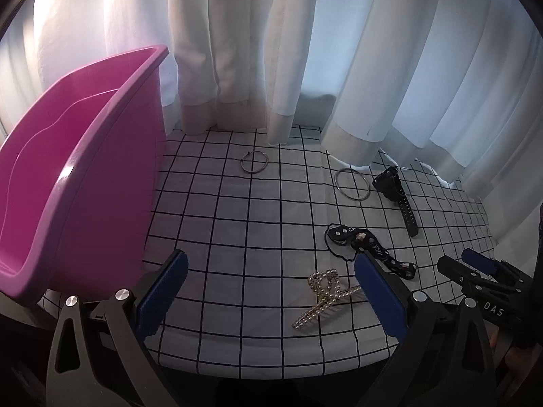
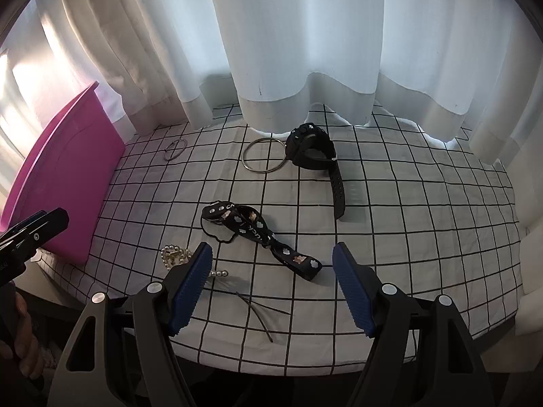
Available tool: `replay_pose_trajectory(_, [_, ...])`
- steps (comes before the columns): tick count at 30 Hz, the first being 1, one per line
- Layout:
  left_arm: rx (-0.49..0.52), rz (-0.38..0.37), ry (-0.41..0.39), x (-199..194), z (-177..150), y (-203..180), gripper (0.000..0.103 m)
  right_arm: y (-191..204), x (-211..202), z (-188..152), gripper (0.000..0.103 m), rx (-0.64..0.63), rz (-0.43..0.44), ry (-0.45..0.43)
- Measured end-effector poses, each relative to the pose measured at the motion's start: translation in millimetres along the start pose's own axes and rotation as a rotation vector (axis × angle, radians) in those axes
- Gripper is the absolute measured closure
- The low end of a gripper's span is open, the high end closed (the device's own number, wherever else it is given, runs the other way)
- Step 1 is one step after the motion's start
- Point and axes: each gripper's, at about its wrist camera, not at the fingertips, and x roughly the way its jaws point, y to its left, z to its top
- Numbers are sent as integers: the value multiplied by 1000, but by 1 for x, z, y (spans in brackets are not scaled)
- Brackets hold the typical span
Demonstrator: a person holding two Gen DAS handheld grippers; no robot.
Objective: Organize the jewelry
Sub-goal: 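Move the left gripper to the pearl hair clip while the right approaches the brown hair pin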
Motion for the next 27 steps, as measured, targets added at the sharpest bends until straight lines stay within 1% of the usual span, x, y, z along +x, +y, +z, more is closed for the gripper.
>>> replay_pose_trajectory(5, [27, 0, 77, 37, -20, -14, 6, -13, 27, -28, 33, 29, 21, 68])
replay_pose_trajectory(7, [35, 2, 99, 49, -26, -18, 6, -11, 37, -38, 33, 16, 32, 86])
replay_pose_trajectory(9, [45, 5, 119, 61, -31, -22, 6, -5, 46, -46, 33, -9, 20, 99])
replay_pose_trajectory(11, [59, 8, 130, 69, -36, -26, 6, -3, 52, -52, 33, -20, 27, 91])
replay_pose_trajectory(16, [88, 6, 151, 84, -45, -35, 6, 1, 65, -59, 33, -32, 57, 105])
replay_pose_trajectory(21, [117, 0, 158, 96, -53, -42, 6, 3, 73, -63, 33, -49, 33, 98])
replay_pose_trajectory(23, [131, 11, 163, 102, -55, -45, 6, 2, 76, -64, 33, -45, 32, 100])
replay_pose_trajectory(27, [146, 11, 173, 112, -58, -50, 6, 4, 76, -65, 33, -52, 21, 79])
